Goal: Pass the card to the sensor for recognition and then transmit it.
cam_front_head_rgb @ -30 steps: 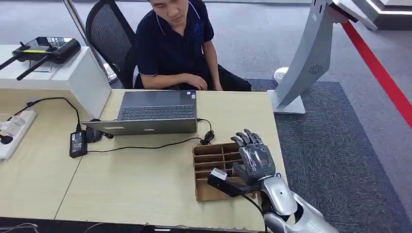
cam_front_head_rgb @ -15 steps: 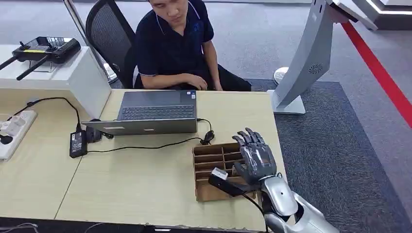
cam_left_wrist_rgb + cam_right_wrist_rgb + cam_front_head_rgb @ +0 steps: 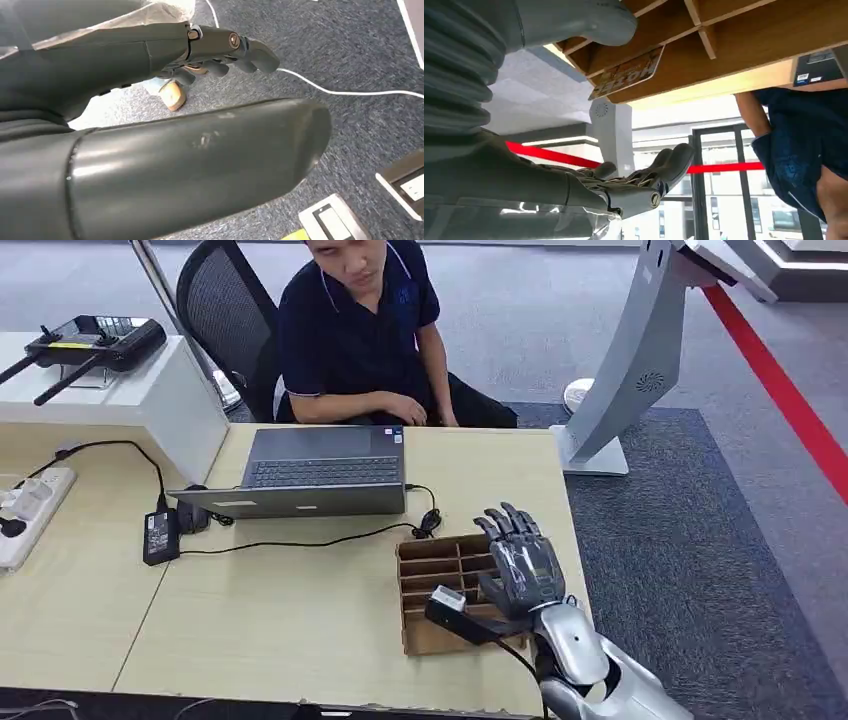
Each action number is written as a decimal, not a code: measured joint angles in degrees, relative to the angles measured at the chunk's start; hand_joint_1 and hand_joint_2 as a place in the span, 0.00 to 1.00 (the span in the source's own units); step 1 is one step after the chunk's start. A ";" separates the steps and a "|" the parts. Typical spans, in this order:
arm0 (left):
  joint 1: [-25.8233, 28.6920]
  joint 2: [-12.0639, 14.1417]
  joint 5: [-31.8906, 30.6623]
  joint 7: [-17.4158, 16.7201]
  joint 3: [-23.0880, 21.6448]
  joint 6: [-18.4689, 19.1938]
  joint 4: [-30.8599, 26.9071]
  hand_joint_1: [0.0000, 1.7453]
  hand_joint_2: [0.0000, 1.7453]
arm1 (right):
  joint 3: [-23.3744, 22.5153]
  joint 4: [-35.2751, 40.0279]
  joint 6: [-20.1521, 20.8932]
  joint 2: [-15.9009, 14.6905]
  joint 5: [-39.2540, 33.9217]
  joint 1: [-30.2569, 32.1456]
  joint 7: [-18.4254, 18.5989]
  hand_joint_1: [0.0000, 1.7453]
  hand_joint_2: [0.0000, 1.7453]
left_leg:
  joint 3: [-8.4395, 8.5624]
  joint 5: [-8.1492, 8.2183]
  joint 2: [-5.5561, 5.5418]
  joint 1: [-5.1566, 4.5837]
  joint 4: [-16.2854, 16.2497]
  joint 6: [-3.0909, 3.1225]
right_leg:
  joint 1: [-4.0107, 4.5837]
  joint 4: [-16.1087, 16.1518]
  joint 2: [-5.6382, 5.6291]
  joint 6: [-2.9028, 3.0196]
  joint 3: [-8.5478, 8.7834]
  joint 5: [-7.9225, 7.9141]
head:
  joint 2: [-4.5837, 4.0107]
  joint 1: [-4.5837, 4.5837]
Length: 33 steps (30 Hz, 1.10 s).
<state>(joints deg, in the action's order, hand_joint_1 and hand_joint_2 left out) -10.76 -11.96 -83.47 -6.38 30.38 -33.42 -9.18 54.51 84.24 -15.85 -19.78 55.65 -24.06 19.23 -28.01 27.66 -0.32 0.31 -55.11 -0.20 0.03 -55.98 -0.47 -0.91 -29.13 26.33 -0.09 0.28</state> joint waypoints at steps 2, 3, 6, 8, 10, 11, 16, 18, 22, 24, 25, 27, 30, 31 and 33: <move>-0.01 0.00 0.00 0.00 0.00 0.00 0.00 0.00 0.00 | 0.00 -0.09 -0.18 0.26 0.00 -0.01 -0.11 0.27 1.00 | 0.00 0.00 0.00 0.00 0.00 0.00 | 0.00 0.00 0.00 0.00 0.00 0.00 | 0.00 -0.02; -0.02 0.00 0.00 0.00 0.00 -0.02 0.00 0.00 0.00 | 0.00 -0.18 -0.22 0.35 -0.02 -0.01 -0.11 0.27 1.00 | 0.00 0.00 0.00 0.00 0.00 0.00 | 0.00 0.00 0.00 0.00 0.00 0.00 | 0.00 0.00; -0.02 0.00 0.00 0.00 0.00 0.00 0.00 0.00 0.00 | 0.00 -0.37 -0.37 0.63 -0.02 -0.03 -0.13 0.27 1.00 | 0.00 0.00 0.00 0.00 0.00 0.00 | 0.00 0.00 0.00 0.00 0.00 0.00 | 0.00 0.00; -0.05 0.00 0.00 0.00 -0.02 0.00 0.00 0.00 0.00 | 0.02 -0.57 -0.37 0.85 -0.02 -0.04 -0.15 0.28 1.00 | 0.00 0.00 0.00 0.00 0.00 0.00 | 0.00 0.00 0.00 0.00 0.00 0.00 | 0.00 0.00; -0.06 0.00 0.00 0.00 -0.04 0.00 0.00 0.00 0.00 | 0.02 -0.87 -0.48 1.09 -0.02 -0.12 -0.24 0.28 1.00 | 0.00 0.00 0.00 0.00 0.00 0.00 | 0.00 0.00 0.00 0.00 0.00 0.00 | 0.00 0.00; -0.06 -0.02 -0.02 0.09 -0.04 0.00 0.00 0.00 0.00 | 0.02 -1.00 -0.57 1.22 -0.02 -0.15 -0.31 0.28 1.00 | 0.00 0.00 0.00 0.00 0.00 0.00 | 0.00 0.00 0.00 0.00 0.00 0.00 | 0.00 0.00; -0.08 -0.02 -0.04 0.17 -0.04 0.00 0.00 0.00 0.00 | 0.04 -1.40 -0.72 1.55 -0.02 -0.20 -0.33 0.28 1.00 | 0.00 0.00 0.00 0.00 0.00 0.00 | 0.00 0.00 0.00 0.00 0.00 0.00 | 0.00 -0.02; -0.07 -0.02 -0.04 0.18 -0.04 0.00 0.00 0.00 0.00 | 0.04 -1.59 -0.81 1.66 -0.02 -0.24 -0.33 0.28 1.00 | 0.00 0.00 0.00 0.00 0.00 0.00 | 0.00 0.00 0.00 0.00 0.00 0.00 | 0.00 0.00; -0.07 -0.02 0.00 0.17 -0.04 0.00 0.00 0.00 0.00 | 0.04 -1.97 -0.87 1.73 -0.04 -0.25 -0.33 0.28 1.00 | 0.00 0.00 0.00 0.00 0.00 0.00 | 0.00 0.00 0.00 0.00 0.00 0.00 | 0.00 -0.02; -0.08 -0.02 0.00 0.17 -0.04 0.02 0.00 0.00 0.00 | 0.02 -2.23 -0.90 1.75 -0.02 -0.28 -0.33 0.29 1.00 | 0.00 0.00 0.00 0.00 0.00 0.00 | 0.00 0.00 0.00 0.00 0.00 0.00 | 0.00 -0.02; -0.07 -0.02 0.00 0.18 -0.04 0.00 0.00 0.00 0.00 | 0.02 -2.34 -0.90 1.75 0.04 -0.29 -0.33 0.29 1.00 | 0.00 0.00 0.00 0.00 0.00 0.00 | 0.00 0.00 0.00 0.00 0.00 0.00 | 0.00 0.00; -0.07 -0.02 0.00 0.17 -0.04 0.02 0.00 0.00 0.00 | 0.02 -2.45 -0.96 1.75 0.46 -0.30 -0.07 0.29 1.00 | 0.00 0.00 0.00 0.00 0.00 0.00 | 0.00 0.00 0.00 0.00 0.00 0.00 | 0.00 -0.02; -0.07 -0.02 0.00 0.17 -0.04 0.02 0.00 0.00 0.00 | -0.02 -2.62 -0.96 1.73 1.18 -0.32 0.50 0.28 1.00 | 0.01 0.00 0.00 0.00 0.00 0.00 | 0.00 0.00 0.00 0.00 0.00 0.00 | 0.00 -0.02; -0.07 -0.02 0.02 0.17 -0.04 0.02 0.00 0.00 0.00 | -0.02 -2.73 -0.98 1.73 1.33 -0.35 0.61 0.29 1.00 | 0.01 0.00 0.00 0.00 0.00 0.00 | 0.00 0.00 0.00 0.00 0.00 0.00 | 0.00 0.00; -0.07 -0.02 0.00 0.18 -0.04 0.02 0.00 0.00 0.00 | -0.11 -2.75 -1.03 1.70 1.62 -0.36 0.96 0.29 1.00 | 0.01 0.00 0.00 0.00 0.00 0.00 | 0.00 0.00 0.00 0.00 0.00 0.00 | 0.00 -0.02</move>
<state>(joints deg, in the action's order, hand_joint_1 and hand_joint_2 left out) -10.83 -11.98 -83.47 -6.21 30.34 -33.40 -9.18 54.40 81.48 -16.87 -18.08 57.27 -24.42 20.20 -28.00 27.66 -0.31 0.31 -55.11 -0.20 0.03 -55.98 -0.47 -0.91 -29.13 26.33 -0.09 0.26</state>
